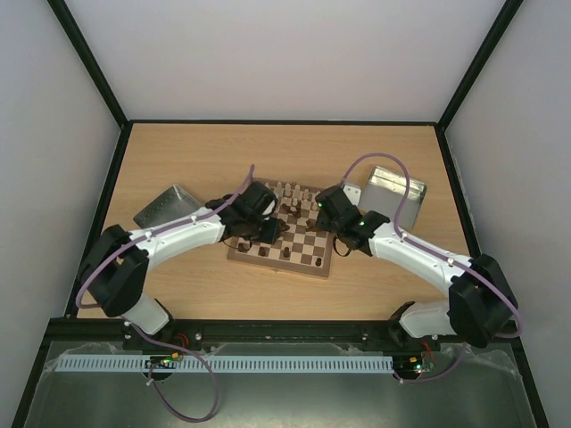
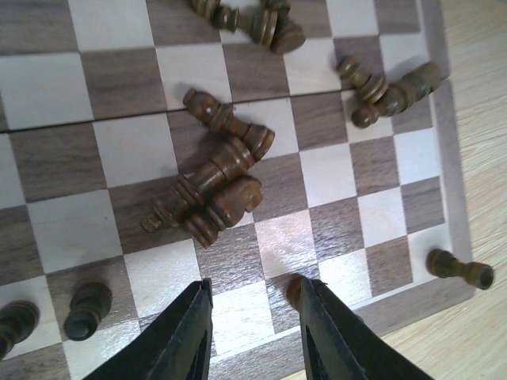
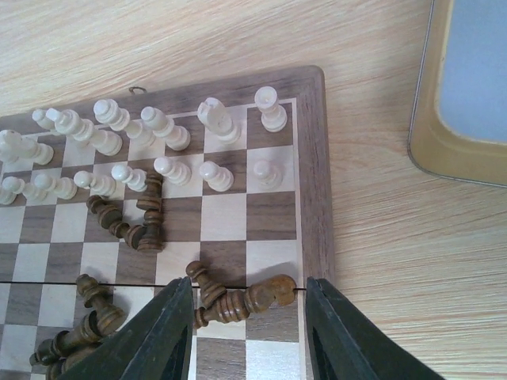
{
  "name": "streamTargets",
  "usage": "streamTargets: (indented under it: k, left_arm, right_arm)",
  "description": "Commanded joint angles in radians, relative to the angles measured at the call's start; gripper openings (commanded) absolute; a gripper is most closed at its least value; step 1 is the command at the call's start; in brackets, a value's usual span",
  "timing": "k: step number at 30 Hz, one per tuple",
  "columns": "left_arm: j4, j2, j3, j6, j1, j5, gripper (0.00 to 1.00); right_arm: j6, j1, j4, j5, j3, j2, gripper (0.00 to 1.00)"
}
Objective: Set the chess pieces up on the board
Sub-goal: Pick up the chess piece from the chessboard.
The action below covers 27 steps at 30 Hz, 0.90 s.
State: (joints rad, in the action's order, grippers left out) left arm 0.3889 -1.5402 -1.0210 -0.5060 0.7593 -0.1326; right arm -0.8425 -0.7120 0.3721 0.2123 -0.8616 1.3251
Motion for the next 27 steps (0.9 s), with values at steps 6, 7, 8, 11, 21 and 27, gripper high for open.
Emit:
streamTargets:
  k: [6,7,8,11,21,27]
  left_arm:
    - [0.106,-0.128,-0.093,0.083,0.028,0.029,0.3]
    - [0.108,-0.137,-0.101,0.086,0.027,0.031,0.3]
    - [0.109,-0.146,-0.107,0.087,0.028,0.034,0.3]
    - [0.109,-0.172,-0.111,0.092,0.028,0.043,0.31]
    - [0.129,-0.242,-0.159,0.119,0.028,0.07,0.37]
    - [0.136,-0.271,-0.179,0.123,0.027,0.076,0.4]
  right_arm:
    - [-0.016,0.009,-0.047,0.0,0.037,-0.025,0.39]
    - [-0.012,0.008,-0.049,-0.004,0.038,-0.026,0.39]
    - [-0.012,0.009,-0.051,-0.006,0.041,-0.028,0.39]
    - [-0.013,0.008,-0.058,-0.008,0.046,-0.033,0.39]
    - [-0.01,0.008,-0.071,-0.016,0.058,-0.033,0.39]
    - [-0.011,0.008,-0.074,-0.014,0.06,-0.035,0.39]
